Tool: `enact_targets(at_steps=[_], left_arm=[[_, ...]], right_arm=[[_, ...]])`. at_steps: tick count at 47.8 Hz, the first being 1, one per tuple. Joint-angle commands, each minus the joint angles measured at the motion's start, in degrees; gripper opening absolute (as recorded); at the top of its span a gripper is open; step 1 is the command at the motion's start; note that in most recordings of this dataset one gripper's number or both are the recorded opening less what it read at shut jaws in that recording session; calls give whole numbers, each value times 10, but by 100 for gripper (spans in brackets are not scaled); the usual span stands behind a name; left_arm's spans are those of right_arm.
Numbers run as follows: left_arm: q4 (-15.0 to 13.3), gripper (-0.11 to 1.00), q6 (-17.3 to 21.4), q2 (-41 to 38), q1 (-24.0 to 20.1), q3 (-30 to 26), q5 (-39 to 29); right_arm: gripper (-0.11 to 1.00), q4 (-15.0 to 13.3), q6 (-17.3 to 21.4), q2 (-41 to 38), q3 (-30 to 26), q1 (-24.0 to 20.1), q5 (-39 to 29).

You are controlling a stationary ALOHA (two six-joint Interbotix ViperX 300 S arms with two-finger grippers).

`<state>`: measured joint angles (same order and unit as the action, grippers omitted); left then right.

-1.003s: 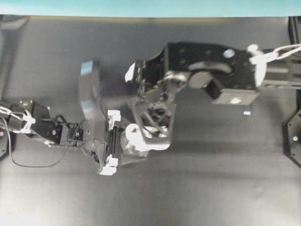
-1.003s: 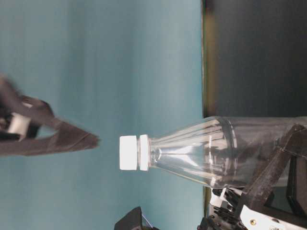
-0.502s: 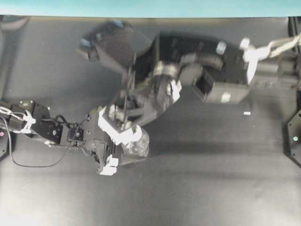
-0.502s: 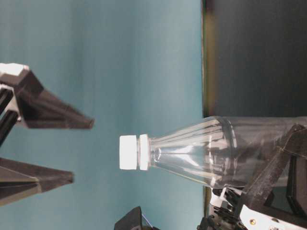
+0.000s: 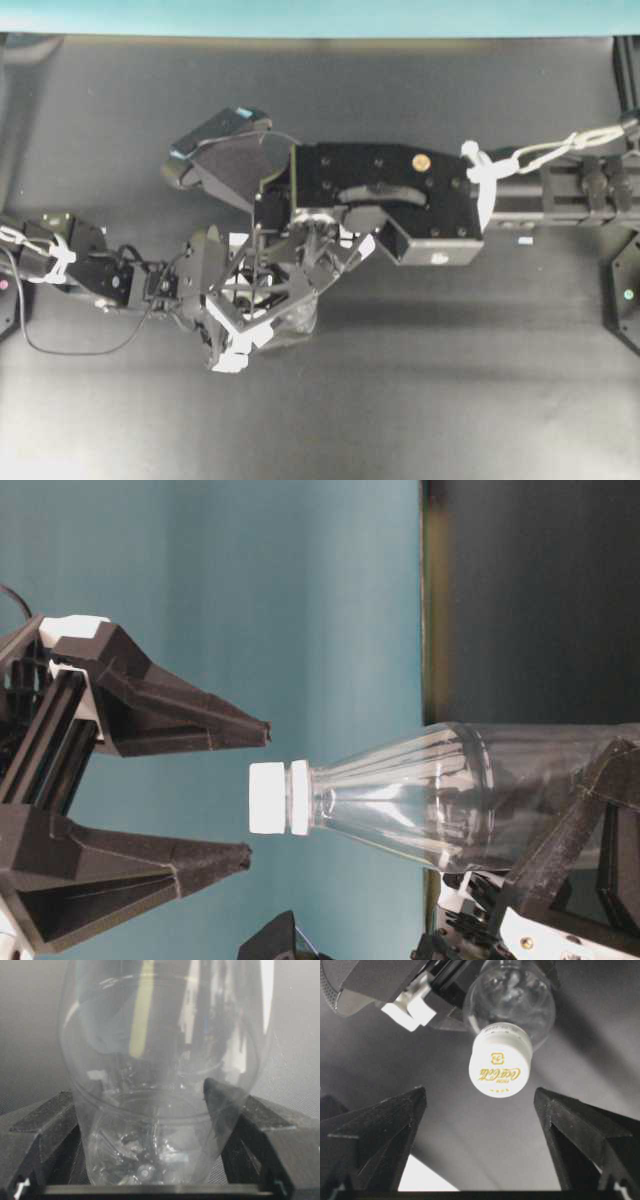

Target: Open the bottle cap by holding the bottle with the left arm and twisting the cap with the right arm.

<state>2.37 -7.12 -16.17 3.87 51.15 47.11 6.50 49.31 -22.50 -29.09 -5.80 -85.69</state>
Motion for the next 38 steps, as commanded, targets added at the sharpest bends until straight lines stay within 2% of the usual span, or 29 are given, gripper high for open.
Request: enact_targets(at_steps=[1, 32, 38], left_arm=[[2, 82, -4, 1, 4, -2, -3], [2, 82, -4, 1, 4, -1, -3], [2, 82, -4, 1, 4, 0, -2]], right_arm=[[84, -6, -1, 0, -4, -6, 2], [78, -11, -8, -8, -2, 5, 4], [70, -11, -10, -14, -3, 5, 4]])
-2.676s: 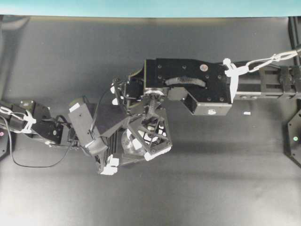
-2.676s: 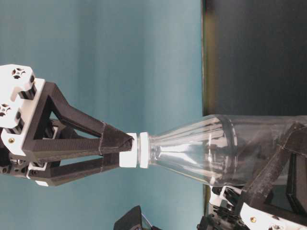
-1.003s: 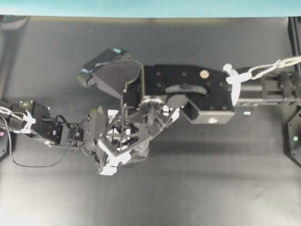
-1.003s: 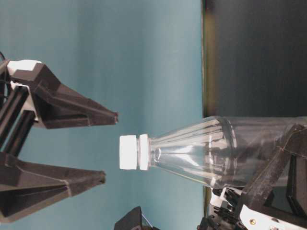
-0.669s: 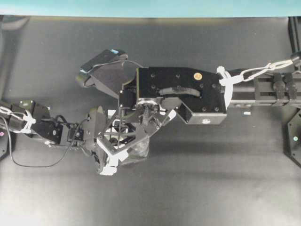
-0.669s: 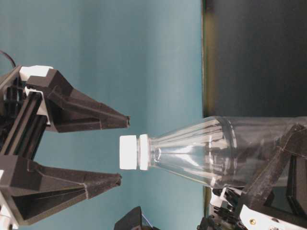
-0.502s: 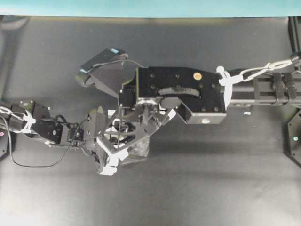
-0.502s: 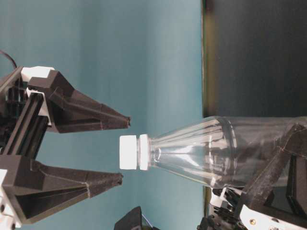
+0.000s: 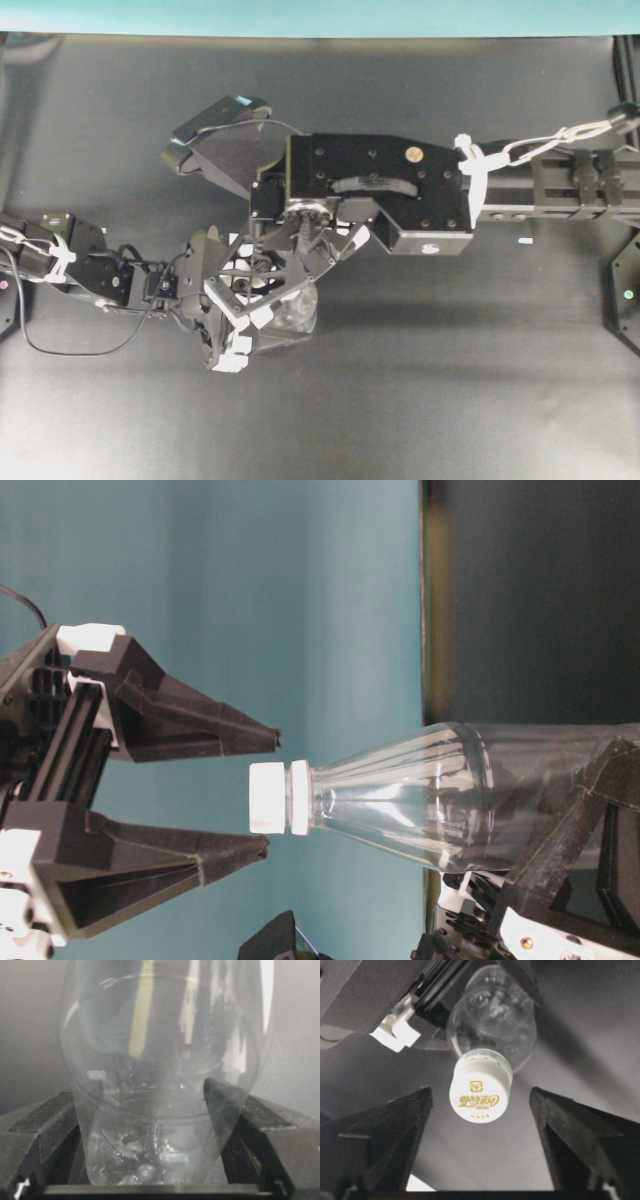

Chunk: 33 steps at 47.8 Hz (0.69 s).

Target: Open the bottle cap by holding the bottle with the left arm and twisting the cap with the right arm.

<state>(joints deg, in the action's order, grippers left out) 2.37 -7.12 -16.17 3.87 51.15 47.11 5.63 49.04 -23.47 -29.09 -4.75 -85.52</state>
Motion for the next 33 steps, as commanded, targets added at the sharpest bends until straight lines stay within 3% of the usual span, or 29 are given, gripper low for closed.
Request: enact_targets(at_steps=[1, 6, 8, 20, 27, 33], left_arm=[[2, 82, -4, 1, 4, 0, -3], [2, 82, -4, 1, 4, 0, -3], [2, 82, -4, 0, 4, 0, -3], [2, 82, -4, 1, 4, 0, -2], [2, 82, -4, 1, 4, 0, -3], [2, 82, -2, 1, 3, 0, -3]], right_arm=[[67, -2, -8, -4, -2, -5, 4], [41, -2, -20, -5, -2, -5, 9], [36, -2, -29, -5, -3, -5, 11], [36, -2, -114, -5, -4, -4, -3], [36, -1, -214, -4, -4, 0, -11], [36, -2, -325, -5, -5, -1, -11]])
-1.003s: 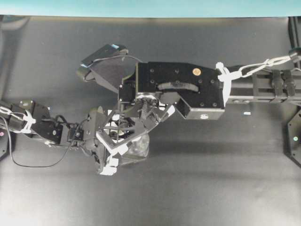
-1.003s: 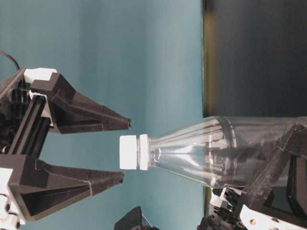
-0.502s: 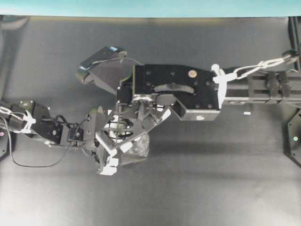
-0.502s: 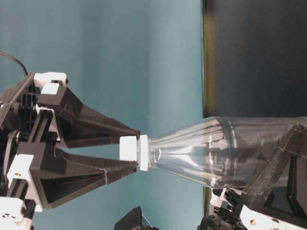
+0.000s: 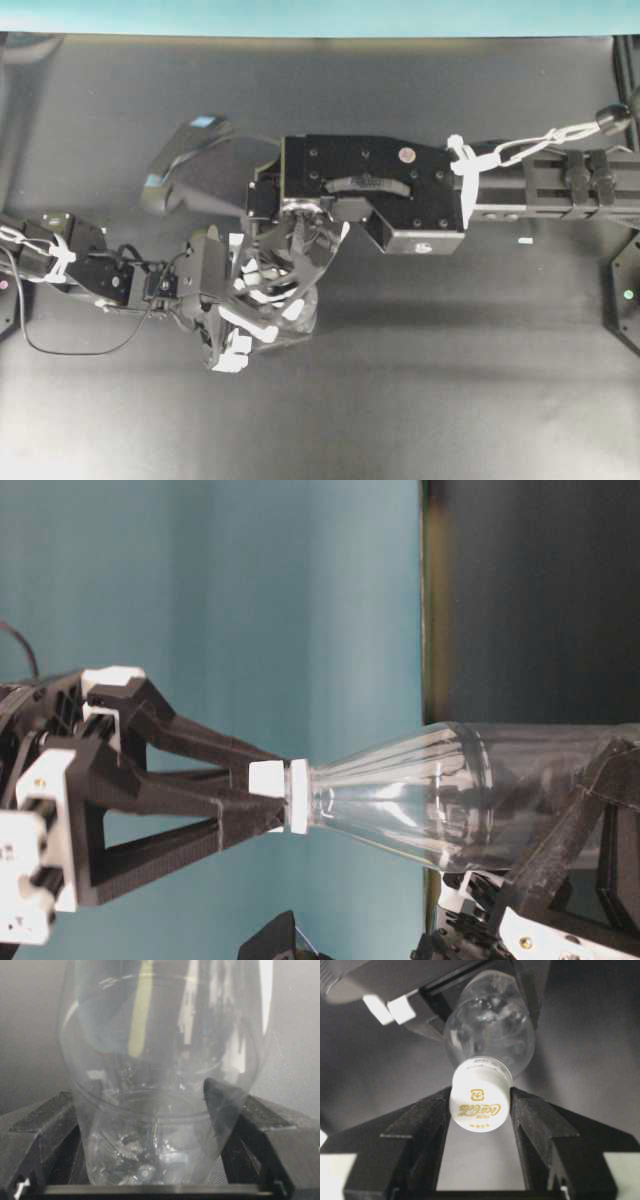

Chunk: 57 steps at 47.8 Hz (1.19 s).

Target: Open the bottle cap by holding the bottle with the left arm and twisting the cap with the right arm.

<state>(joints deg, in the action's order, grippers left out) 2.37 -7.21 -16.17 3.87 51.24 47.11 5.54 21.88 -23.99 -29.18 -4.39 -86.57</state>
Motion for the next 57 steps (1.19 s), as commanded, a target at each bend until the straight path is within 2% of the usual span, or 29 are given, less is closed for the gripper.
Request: enact_targets(at_steps=[1, 9, 16, 26, 34, 41, 57], left_arm=[[2, 82, -1, 1, 3, -1, -3], [2, 82, -1, 1, 4, -2, -3], [2, 82, -1, 1, 4, -4, -3], [2, 82, -1, 1, 4, -4, -3], [2, 82, -2, 1, 4, -5, -3], [2, 82, -2, 1, 4, -8, -3], [2, 82, 1, 0, 4, -10, -3]], right_arm=[[36, -1, -70, 1, -3, -4, -1], [36, 0, -220, 2, 0, -4, -1], [36, 0, -322, 2, 0, -6, -1], [36, -2, -428, 4, 6, -10, -1], [36, -18, -519, 13, 28, -15, 4], [36, -22, -546, 20, 40, -16, 5], [36, -24, -526, 24, 42, -15, 7]])
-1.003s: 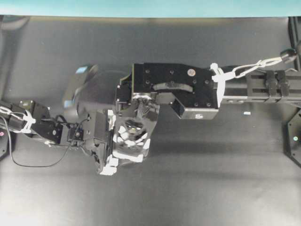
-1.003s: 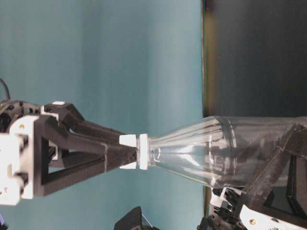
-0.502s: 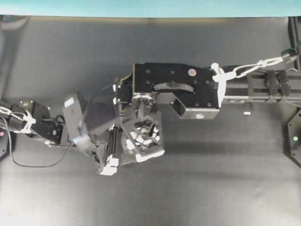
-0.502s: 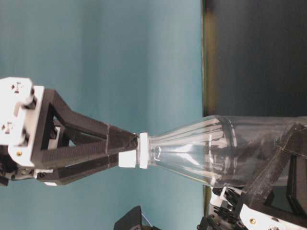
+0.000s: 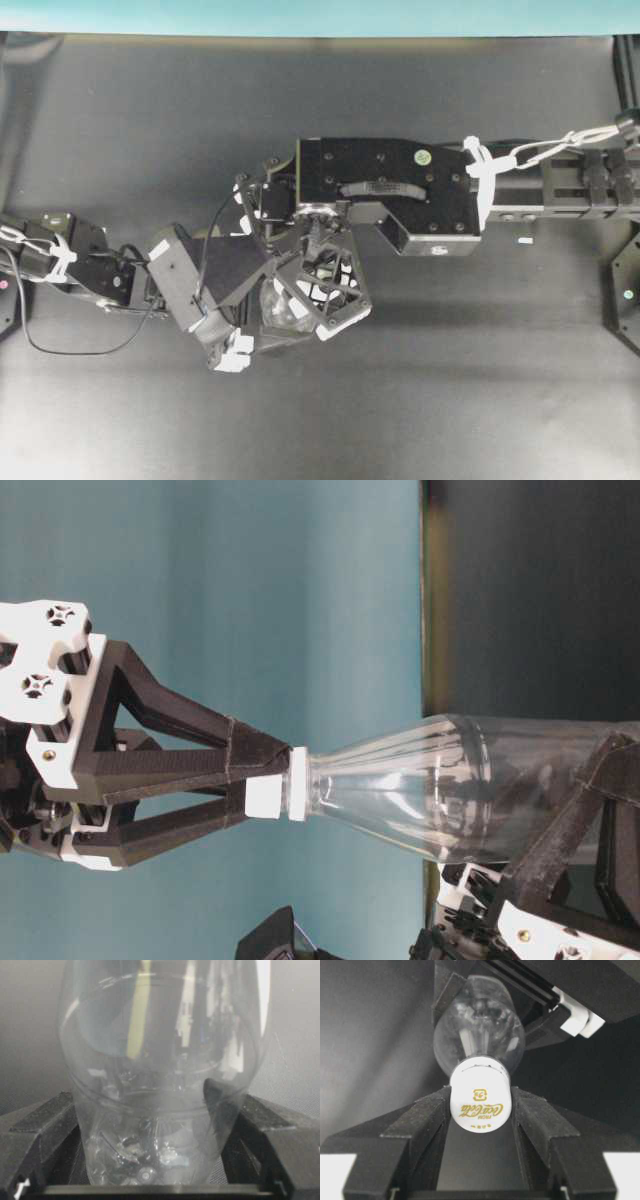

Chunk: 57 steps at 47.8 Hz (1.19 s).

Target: Open the bottle cap by holding the bottle with the left arm and twisting the cap with the right arm.

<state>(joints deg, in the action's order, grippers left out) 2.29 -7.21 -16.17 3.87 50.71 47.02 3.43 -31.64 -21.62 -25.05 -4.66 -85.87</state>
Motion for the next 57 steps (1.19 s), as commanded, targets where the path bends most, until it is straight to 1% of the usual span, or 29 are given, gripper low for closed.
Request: enact_targets(at_steps=[1, 8, 25, 27, 32, 34, 36, 38, 49, 52, 57], left_arm=[[3, 82, 1, 0, 4, -4, -2], [2, 82, 1, 0, 4, -4, -2], [2, 82, 1, 0, 6, -4, -2], [3, 82, 1, 0, 7, -4, -2], [3, 82, 1, 0, 8, -5, -2], [3, 82, 1, 1, 8, -5, -2], [3, 82, 1, 1, 8, -4, -2], [3, 82, 1, 1, 9, -4, -2], [3, 82, 1, 2, 10, -6, -2], [3, 82, 1, 2, 10, -5, -4], [3, 82, -1, 2, 10, -7, -12]], right_arm=[[36, -3, 11, 0, 2, -12, 0], [36, -3, 32, 1, 2, -11, 2], [37, -2, 47, 8, 8, -18, 12], [41, -2, 52, 10, 10, -20, 16], [65, -3, 71, 14, 12, -22, 27], [73, -3, 81, 17, 11, -23, 33], [77, -4, 90, 21, 11, -23, 37], [79, -4, 102, 28, 10, -24, 40], [78, -3, 163, 78, 18, -40, 49], [78, -3, 180, 101, 31, -47, 62], [78, -3, 196, 137, 64, -54, 98]])
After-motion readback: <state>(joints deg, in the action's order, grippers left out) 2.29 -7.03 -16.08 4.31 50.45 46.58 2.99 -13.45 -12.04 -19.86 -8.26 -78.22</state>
